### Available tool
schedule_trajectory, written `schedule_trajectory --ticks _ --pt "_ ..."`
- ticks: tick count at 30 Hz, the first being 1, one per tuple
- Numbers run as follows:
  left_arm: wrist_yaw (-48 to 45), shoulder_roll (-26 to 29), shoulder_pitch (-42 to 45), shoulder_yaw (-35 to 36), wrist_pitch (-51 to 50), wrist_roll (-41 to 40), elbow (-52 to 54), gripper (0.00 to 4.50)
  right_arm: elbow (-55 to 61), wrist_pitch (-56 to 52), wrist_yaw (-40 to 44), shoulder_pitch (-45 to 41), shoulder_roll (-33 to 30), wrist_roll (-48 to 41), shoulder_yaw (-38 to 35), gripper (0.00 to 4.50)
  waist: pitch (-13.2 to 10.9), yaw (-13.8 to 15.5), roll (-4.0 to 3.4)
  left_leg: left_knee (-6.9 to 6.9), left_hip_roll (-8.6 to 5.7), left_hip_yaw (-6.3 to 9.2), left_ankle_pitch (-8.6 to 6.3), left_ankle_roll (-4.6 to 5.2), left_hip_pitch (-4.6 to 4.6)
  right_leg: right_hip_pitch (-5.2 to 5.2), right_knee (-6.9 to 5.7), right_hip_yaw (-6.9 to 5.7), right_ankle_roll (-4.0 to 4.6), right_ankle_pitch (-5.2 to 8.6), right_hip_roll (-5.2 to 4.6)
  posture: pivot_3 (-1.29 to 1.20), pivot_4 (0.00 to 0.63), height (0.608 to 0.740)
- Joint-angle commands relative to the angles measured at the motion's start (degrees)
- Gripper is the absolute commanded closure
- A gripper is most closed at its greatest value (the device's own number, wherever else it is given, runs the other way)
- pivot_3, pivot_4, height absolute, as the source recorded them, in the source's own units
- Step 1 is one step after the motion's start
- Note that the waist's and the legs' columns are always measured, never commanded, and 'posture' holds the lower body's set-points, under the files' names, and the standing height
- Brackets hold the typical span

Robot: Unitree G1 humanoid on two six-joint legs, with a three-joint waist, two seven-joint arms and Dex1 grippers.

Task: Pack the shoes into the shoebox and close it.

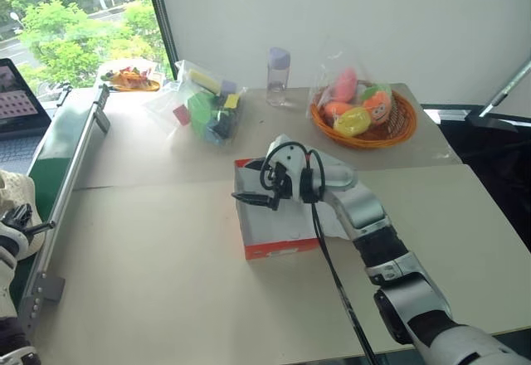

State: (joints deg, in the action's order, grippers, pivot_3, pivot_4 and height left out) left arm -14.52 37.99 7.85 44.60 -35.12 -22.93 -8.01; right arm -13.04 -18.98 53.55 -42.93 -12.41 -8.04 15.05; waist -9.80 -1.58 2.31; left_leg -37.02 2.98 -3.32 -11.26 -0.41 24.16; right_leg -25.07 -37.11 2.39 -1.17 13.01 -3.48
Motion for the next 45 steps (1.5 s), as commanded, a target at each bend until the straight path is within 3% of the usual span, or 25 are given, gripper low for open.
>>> schedule_trajectory --ticks 1,6,10,19,29,43,45 --pt "0.6 -2.1 2.2 -0.3 -0.2 -4.9 12.1 4.49 2.8 -1.5 0.0 -0.8 0.3 -2.6 -1.9 0.00 0.0 0.5 0.17 -0.01 0.00 0.03 0.02 -0.03 0.07 -0.02 0.02 -0.03 0.00 0.00 0.00 0.00 0.150 0.740" --pt "2.5 -4.3 6.5 -4.4 -7.1 -12.9 26.3 4.49 4.5 -14.0 -2.1 -2.6 2.5 -12.7 -9.4 0.00 0.0 0.9 0.87 -0.04 0.02 0.15 0.03 -0.05 0.28 -0.06 0.08 -0.08 -0.04 -0.03 0.01 0.00 0.150 0.740" --pt "5.7 -9.0 12.4 -14.2 -13.0 -18.6 34.8 4.49 4.0 -24.2 -9.0 -5.5 4.7 -19.7 -17.0 0.00 0.0 0.7 0.89 -0.06 -0.02 0.15 0.03 -0.05 0.31 -0.04 0.22 -0.02 -0.13 -0.10 -0.03 0.00 0.150 0.740" --pt "9.0 -16.7 20.6 -29.2 -17.6 -21.6 38.5 4.49 2.5 -35.7 -21.8 -8.8 6.4 -27.6 -28.0 0.00 0.0 0.2 0.89 -0.06 -0.04 0.16 0.07 0.00 0.33 -0.08 0.18 0.03 -0.13 -0.09 0.12 0.00 0.150 0.740" --pt "7.3 -20.9 20.6 -39.8 -18.7 -20.8 39.5 4.49 3.1 -37.5 -27.4 -8.6 6.0 -31.0 -31.7 0.00 0.0 0.3 0.88 -0.08 -0.09 0.20 0.09 0.04 0.43 -0.09 0.24 0.02 -0.16 -0.09 0.12 0.00 0.150 0.740" --pt "2.6 -20.9 21.0 -44.9 -18.0 -20.8 39.5 4.49 2.2 -40.9 -26.0 -8.0 5.5 -32.3 -29.2 0.00 0.0 0.3 0.87 -0.14 -0.10 0.24 0.12 0.08 0.46 -0.09 0.24 0.02 -0.18 -0.09 0.14 0.00 0.150 0.740" --pt "2.3 -20.7 21.5 -45.1 -17.9 -20.7 39.5 4.50 2.1 -41.3 -25.4 -7.8 5.4 -32.6 -28.7 0.51 0.0 0.4 0.87 -0.14 -0.10 0.24 0.12 0.09 0.47 -0.08 0.24 0.02 -0.18 -0.09 0.14 0.00 0.150 0.740"
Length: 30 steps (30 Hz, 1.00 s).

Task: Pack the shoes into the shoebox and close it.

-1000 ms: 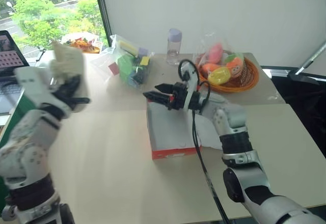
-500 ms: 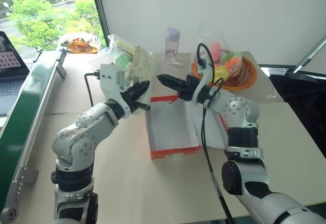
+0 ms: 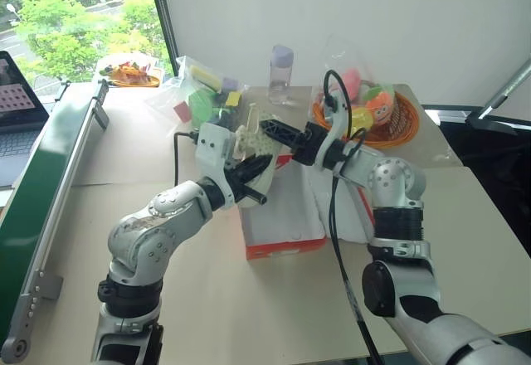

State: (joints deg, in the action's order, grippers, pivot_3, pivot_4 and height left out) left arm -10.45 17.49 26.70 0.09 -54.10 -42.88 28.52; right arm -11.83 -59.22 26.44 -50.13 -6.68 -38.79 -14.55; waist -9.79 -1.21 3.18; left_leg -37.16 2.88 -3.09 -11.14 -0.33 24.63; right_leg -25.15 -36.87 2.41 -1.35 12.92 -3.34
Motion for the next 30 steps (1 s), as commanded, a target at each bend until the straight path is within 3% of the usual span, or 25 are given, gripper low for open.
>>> schedule_trajectory --ticks 1,6,10,16,21,27,29,30 --pt "-1.9 -0.1 2.7 -0.5 0.9 -0.8 3.1 4.50 0.7 -1.0 1.7 -0.5 -0.4 -1.8 1.0 0.75 0.0 0.0 0.00 -0.01 0.00 0.00 0.00 0.00 0.01 0.00 0.00 0.00 0.00 0.00 0.00 0.00 0.150 0.740" --pt "-4.5 4.3 0.6 1.1 -3.2 -4.3 5.6 4.50 0.2 0.2 0.8 -1.0 -0.6 -1.7 0.2 2.45 0.0 -0.2 -0.01 -0.01 0.00 0.01 0.00 0.00 0.00 0.00 -0.01 0.00 0.00 0.00 0.01 0.00 0.150 0.740" --pt "-5.8 7.9 -1.1 3.0 -5.7 -7.2 7.9 4.50 -0.3 1.2 0.4 -1.6 -1.5 -1.7 0.0 3.51 0.0 -0.7 -0.02 -0.01 0.02 0.05 0.00 0.00 0.01 -0.01 -0.02 0.00 0.00 0.00 0.03 0.00 0.150 0.740" --pt "-12.1 18.6 -4.3 7.6 -6.3 -9.9 9.9 4.50 -2.5 3.5 0.2 -4.0 -4.2 -2.0 0.5 3.62 0.0 -1.2 -0.05 -0.02 0.03 0.06 0.00 0.00 0.01 -0.01 -0.03 -0.01 -0.01 0.01 0.03 0.00 0.150 0.740" --pt "-12.7 20.5 -3.8 8.5 -5.8 -11.0 9.2 2.84 -4.2 5.3 0.0 -5.2 -5.3 -2.1 1.5 3.65 0.0 0.3 -0.07 -0.06 -0.07 0.12 0.02 0.04 0.09 0.05 0.11 -0.06 -0.09 0.05 -0.05 0.00 0.150 0.740" --pt "-13.5 23.8 -3.9 9.8 -7.5 -14.0 10.8 0.73 -4.6 5.9 0.5 -5.6 -5.5 -1.2 1.4 3.67 -0.1 -1.0 -0.11 -0.01 0.02 0.12 0.02 0.05 0.09 -0.02 0.05 0.04 -0.06 0.04 0.09 0.00 0.150 0.740" --pt "-16.3 27.9 -5.1 11.9 -7.7 -14.7 11.5 0.00 -4.2 5.3 0.4 -5.6 -6.6 -0.6 1.8 3.67 -0.1 -1.2 -0.13 0.01 0.02 0.14 0.02 0.05 0.09 -0.04 0.03 0.03 -0.05 0.05 0.09 0.00 0.150 0.740" --pt "-17.5 30.0 -5.7 12.8 -7.6 -14.5 11.5 0.00 -4.0 4.9 0.4 -5.6 -7.6 0.2 2.5 3.68 -0.1 -1.4 -0.14 0.01 0.02 0.14 0.02 0.05 0.09 -0.04 0.04 0.04 -0.05 0.05 0.09 0.00 0.150 0.740"
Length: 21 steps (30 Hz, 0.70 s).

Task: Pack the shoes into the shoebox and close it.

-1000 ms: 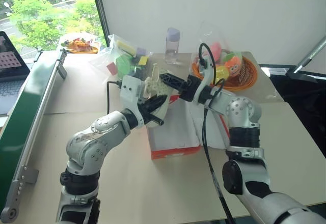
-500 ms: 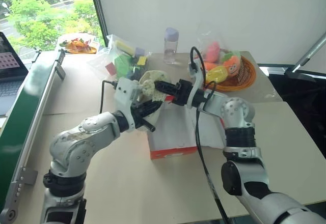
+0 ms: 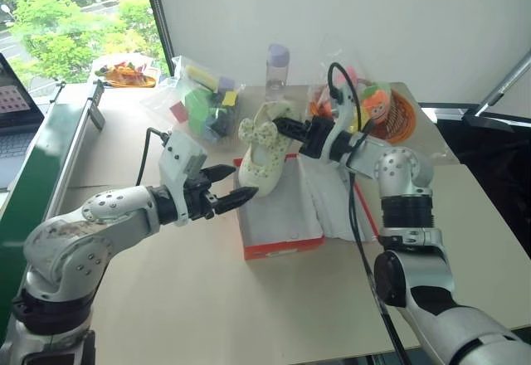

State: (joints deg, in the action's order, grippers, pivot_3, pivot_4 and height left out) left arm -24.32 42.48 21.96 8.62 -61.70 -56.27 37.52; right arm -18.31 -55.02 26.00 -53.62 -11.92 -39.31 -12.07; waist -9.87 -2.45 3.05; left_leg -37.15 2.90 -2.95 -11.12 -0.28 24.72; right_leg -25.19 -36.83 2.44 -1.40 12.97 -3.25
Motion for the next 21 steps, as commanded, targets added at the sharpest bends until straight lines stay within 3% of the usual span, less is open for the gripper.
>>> schedule_trajectory --ticks 1,6,12,16,21 --pt "-4.5 6.9 -1.6 5.2 0.2 -0.7 2.3 0.00 2.6 -0.1 0.4 -2.2 -3.4 1.6 0.7 3.68 0.0 -0.1 -0.04 0.00 0.00 -0.01 0.00 0.00 0.00 -0.01 0.01 0.01 0.00 0.00 -0.01 0.00 0.150 0.740" --pt "-8.4 13.1 -6.1 7.3 3.7 4.1 1.2 0.00 5.9 -9.6 0.6 -5.9 -10.8 5.7 8.8 3.68 -0.1 0.0 -0.22 -0.01 -0.05 -0.07 0.00 0.00 0.01 -0.01 0.06 0.01 -0.01 0.01 -0.07 0.00 0.150 0.740" --pt "-11.0 15.1 -11.0 2.9 8.8 11.3 2.8 0.00 4.6 -16.3 3.8 -12.4 -15.4 10.1 18.1 3.68 -0.2 0.0 -0.34 0.07 -0.03 -0.09 0.00 0.00 0.01 -0.08 0.05 0.01 0.04 0.04 -0.05 0.00 0.150 0.740" --pt "-10.9 13.7 -13.1 -0.3 10.6 14.1 4.5 0.00 0.2 -22.5 8.8 -17.0 -16.7 12.2 27.0 3.68 -0.2 0.0 -0.35 0.12 -0.02 -0.11 0.00 0.00 0.02 -0.11 0.07 0.02 0.05 0.04 -0.05 0.00 0.150 0.740" --pt "-9.2 10.5 -14.1 -1.9 10.7 15.2 5.7 0.00 -4.7 -25.0 13.6 -19.9 -15.7 13.3 32.5 3.68 -0.2 0.2 -0.35 0.11 -0.03 -0.14 0.00 0.00 0.03 -0.11 0.06 0.03 0.05 0.04 -0.08 0.00 0.150 0.740"
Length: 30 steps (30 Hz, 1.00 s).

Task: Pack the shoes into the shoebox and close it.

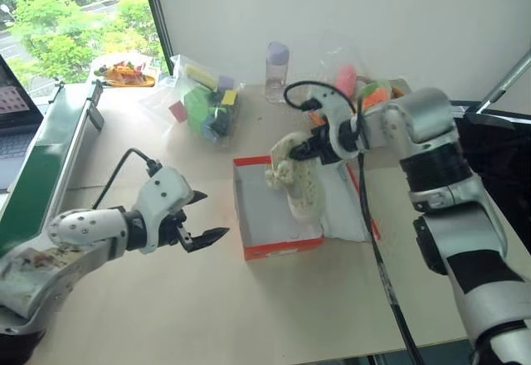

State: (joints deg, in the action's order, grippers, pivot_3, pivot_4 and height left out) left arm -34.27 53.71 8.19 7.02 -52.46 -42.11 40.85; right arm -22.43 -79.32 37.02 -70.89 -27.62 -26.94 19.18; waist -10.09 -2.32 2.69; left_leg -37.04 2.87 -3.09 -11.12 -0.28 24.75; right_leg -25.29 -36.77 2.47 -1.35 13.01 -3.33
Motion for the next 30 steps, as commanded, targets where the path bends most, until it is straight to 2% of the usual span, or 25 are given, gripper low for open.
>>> schedule_trajectory --ticks 1,5,8,18,20,24,28,30 --pt "1.1 -1.2 -0.6 -0.7 1.5 1.4 2.7 0.00 -1.4 -0.1 2.9 -2.4 0.6 1.8 2.6 3.68 0.0 0.1 0.00 0.00 0.00 0.01 0.00 0.00 0.00 0.00 0.00 -0.01 0.00 0.00 0.00 0.00 0.150 0.740" --pt "1.8 -2.6 -0.8 -1.7 1.1 2.3 3.5 0.00 -5.6 4.0 3.5 -1.1 3.1 5.4 5.1 3.68 0.0 0.1 0.00 -0.01 0.00 0.01 0.00 0.00 -0.01 0.00 -0.03 0.00 0.00 0.00 0.01 0.00 0.150 0.740" --pt "2.4 -3.5 -1.2 -1.8 0.8 2.2 4.2 0.00 -13.5 12.8 2.1 0.3 6.5 10.4 6.2 3.68 0.0 -0.1 0.01 -0.02 0.00 0.01 0.00 0.00 -0.05 0.04 -0.04 0.00 0.00 0.00 0.02 0.00 0.150 0.740" --pt "3.1 -3.5 -2.3 -0.6 -0.1 1.8 5.7 0.00 -33.5 27.8 -1.3 -1.9 13.8 19.4 1.8 3.68 0.0 -0.1 0.02 -0.11 0.00 0.04 0.00 0.00 -0.18 0.18 -0.13 -0.01 -0.01 -0.01 0.02 0.00 0.150 0.740" --pt "3.2 -3.5 -2.4 -0.4 -0.2 1.7 5.8 0.00 -34.7 27.5 -0.3 -2.3 14.3 20.0 0.9 2.71 0.0 -0.1 0.02 -0.11 0.00 0.03 0.00 -0.01 -0.29 0.26 -0.14 0.00 -0.01 -0.01 0.02 0.00 0.150 0.740" --pt "3.1 -3.4 -2.6 -0.1 -0.1 1.6 5.8 0.00 -34.1 26.5 2.0 -3.2 14.5 20.8 -0.2 1.51 0.0 -0.1 0.01 -0.08 0.00 0.03 0.00 -0.01 -0.30 0.25 -0.14 0.00 0.00 -0.01 0.02 0.00 0.150 0.740" --pt "2.6 -3.3 -2.0 -1.0 0.2 2.1 4.9 0.00 -29.7 22.3 4.0 -4.8 13.4 20.5 -1.3 0.01 0.0 0.0 0.01 -0.09 -0.01 0.05 0.00 -0.01 -0.13 0.14 -0.13 -0.02 -0.01 -0.01 0.01 0.00 0.150 0.740" --pt "2.4 -3.4 -1.6 -1.2 0.3 2.2 4.5 0.00 -26.6 20.0 4.9 -5.1 12.6 20.3 -1.3 0.01 0.0 0.0 0.00 -0.09 -0.01 0.05 0.00 -0.01 -0.12 0.13 -0.14 -0.02 -0.01 -0.01 0.00 0.00 0.150 0.740"
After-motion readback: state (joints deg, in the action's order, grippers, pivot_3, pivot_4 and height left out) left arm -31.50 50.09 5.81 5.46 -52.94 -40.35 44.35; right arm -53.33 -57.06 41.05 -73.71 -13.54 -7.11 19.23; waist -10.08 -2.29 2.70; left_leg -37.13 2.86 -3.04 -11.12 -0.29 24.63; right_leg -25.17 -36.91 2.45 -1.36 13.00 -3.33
